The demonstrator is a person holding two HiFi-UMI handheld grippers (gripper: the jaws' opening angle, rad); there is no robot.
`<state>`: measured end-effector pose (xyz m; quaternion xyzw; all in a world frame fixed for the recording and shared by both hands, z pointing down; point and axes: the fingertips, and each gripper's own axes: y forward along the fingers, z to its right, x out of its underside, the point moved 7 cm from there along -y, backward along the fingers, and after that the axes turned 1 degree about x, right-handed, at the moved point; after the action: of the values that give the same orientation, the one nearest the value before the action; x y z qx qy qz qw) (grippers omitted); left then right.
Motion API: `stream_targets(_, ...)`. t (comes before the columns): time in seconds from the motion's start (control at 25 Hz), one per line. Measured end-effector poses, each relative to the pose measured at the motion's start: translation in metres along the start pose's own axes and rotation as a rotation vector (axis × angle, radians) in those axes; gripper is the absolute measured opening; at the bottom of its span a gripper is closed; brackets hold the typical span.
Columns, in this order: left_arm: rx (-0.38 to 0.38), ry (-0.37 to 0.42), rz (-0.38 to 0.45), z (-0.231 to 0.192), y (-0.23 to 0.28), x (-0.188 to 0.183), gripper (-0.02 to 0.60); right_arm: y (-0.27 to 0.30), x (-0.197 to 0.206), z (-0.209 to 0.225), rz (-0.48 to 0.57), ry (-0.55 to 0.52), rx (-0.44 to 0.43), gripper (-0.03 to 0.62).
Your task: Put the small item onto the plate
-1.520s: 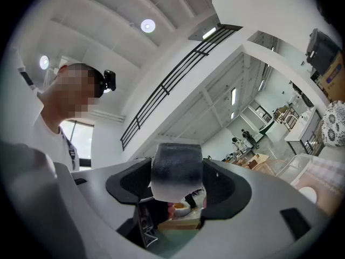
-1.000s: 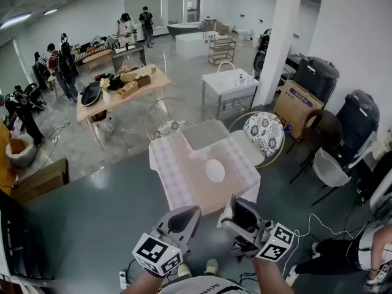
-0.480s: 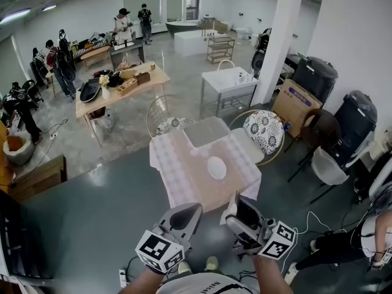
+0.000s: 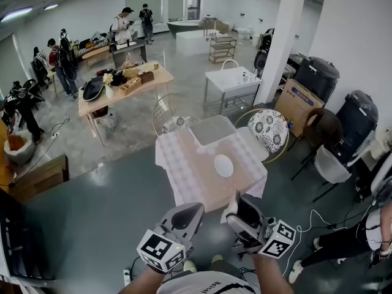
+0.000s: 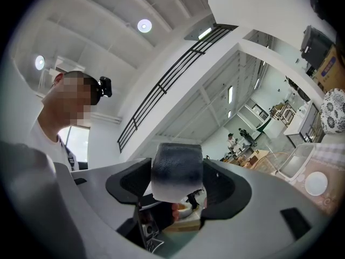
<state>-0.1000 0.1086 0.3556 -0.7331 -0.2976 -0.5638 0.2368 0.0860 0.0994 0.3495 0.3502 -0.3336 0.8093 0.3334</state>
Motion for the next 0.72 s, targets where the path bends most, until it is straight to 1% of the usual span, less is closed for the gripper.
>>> stream_targets(0.36, 0.006, 0.004, -0.012, -0.006, -0.005, 0.002, 0.005, 0.01, 0.008, 0.0, -0.004, 0.007, 0.003, 0.31)
stream_targets(0.52, 0.005, 0.003, -0.021, -0.013, 0.007, 0.008, 0.005, 0.013, 0.006, 0.015, -0.006, 0.009, 0.005, 0.31)
stream_targets(0.72, -0.001, 0.004, -0.035, -0.025, 0.035, 0.013, 0.005, 0.017, -0.003, 0.047, 0.0, 0.02, 0.008, 0.31)
